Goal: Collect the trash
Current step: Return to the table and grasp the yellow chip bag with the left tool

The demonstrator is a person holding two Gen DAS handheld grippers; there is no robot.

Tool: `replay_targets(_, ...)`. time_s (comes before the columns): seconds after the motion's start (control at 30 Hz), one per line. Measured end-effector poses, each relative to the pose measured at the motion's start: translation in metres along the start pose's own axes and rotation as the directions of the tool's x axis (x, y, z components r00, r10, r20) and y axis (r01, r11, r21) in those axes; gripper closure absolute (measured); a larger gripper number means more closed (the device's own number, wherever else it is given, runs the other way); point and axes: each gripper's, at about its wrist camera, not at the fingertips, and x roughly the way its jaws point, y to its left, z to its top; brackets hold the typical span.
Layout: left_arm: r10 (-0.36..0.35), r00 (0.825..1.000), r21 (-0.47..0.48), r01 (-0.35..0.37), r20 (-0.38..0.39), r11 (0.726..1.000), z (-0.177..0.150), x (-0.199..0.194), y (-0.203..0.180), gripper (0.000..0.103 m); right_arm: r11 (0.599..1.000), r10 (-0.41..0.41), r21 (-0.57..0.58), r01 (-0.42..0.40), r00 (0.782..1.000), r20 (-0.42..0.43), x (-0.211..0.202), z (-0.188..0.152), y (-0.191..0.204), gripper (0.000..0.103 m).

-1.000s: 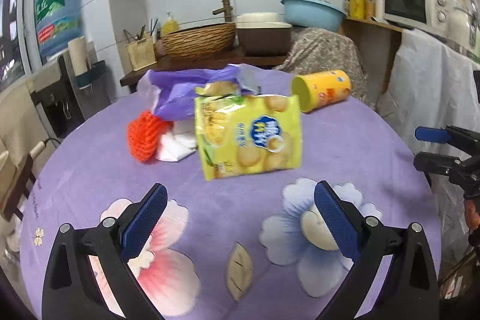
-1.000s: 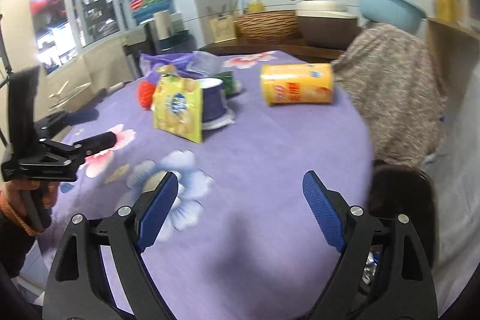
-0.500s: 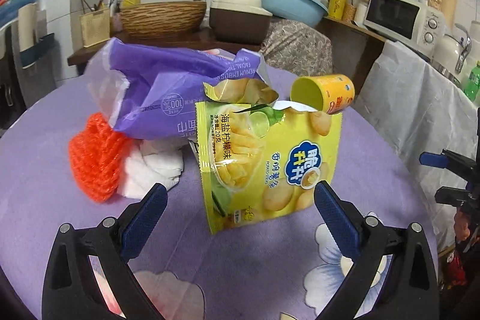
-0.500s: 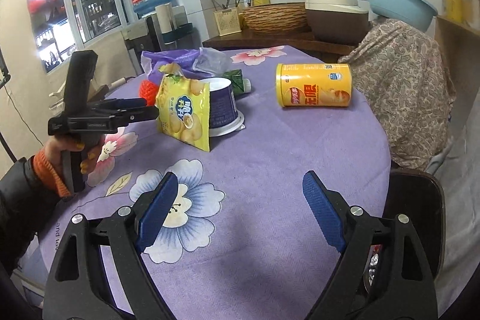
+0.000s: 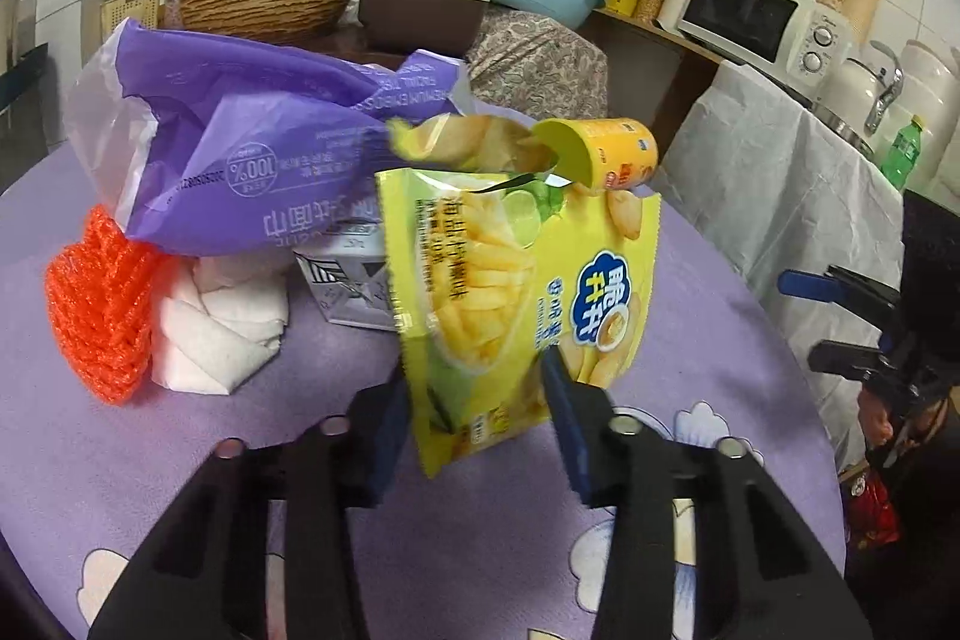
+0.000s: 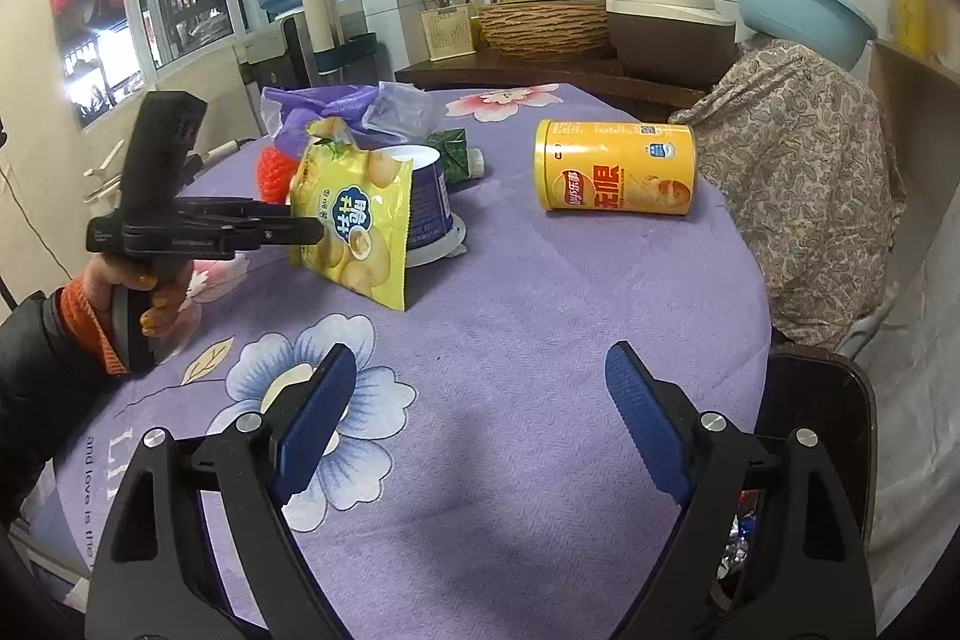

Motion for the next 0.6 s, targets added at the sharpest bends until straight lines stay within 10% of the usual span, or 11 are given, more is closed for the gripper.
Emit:
replay_targets(0.17,-0.058,0.998,-0.011,0.058,0.029,0.998,-0.006,-0.01,-0.011,0.089,1.0,-0.001,0.001,0.001,1.0,-0.002,0.005,0.001,-0.003,0.018)
replay_targets(0.6,0.031,0.99,0.019,-0.034,0.135,0.999,-0.019,-0.05,-0.056,0.101,0.999,0.021,-0.043,-0.021,1.0,0.005,0.014,0.011,0.008,0.018)
